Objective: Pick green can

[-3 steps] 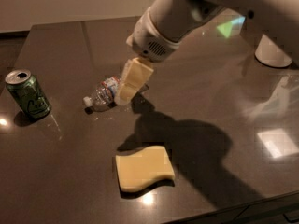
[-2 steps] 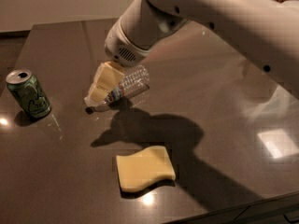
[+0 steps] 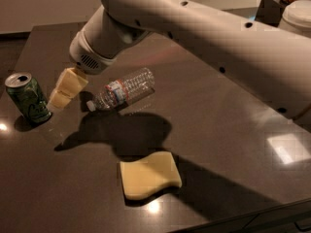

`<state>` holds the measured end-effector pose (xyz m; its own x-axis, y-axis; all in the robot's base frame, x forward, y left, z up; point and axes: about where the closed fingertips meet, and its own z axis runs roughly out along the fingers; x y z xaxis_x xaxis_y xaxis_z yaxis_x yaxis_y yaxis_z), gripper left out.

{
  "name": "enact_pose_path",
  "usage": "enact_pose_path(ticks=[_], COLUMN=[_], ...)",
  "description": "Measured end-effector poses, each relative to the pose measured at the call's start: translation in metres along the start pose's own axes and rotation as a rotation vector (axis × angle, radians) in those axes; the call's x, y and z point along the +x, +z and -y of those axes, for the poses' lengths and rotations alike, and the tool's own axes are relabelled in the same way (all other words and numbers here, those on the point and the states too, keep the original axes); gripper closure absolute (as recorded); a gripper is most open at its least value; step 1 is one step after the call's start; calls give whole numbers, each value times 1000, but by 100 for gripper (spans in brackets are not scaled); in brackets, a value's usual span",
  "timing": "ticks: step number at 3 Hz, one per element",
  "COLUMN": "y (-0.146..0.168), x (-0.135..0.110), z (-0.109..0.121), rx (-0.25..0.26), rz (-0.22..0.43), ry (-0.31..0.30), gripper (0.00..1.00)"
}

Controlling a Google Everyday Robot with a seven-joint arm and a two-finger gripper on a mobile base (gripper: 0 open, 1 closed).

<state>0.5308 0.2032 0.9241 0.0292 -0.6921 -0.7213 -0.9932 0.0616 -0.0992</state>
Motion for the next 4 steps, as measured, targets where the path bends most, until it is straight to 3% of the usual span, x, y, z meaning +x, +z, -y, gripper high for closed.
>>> enact_pose_path(ticks=[2,4], y=[48,72], x=[-32,-56], z=[0,-11], rx=[1,-24], rz=[28,53], ry=[-27,-55], gripper=[0,0])
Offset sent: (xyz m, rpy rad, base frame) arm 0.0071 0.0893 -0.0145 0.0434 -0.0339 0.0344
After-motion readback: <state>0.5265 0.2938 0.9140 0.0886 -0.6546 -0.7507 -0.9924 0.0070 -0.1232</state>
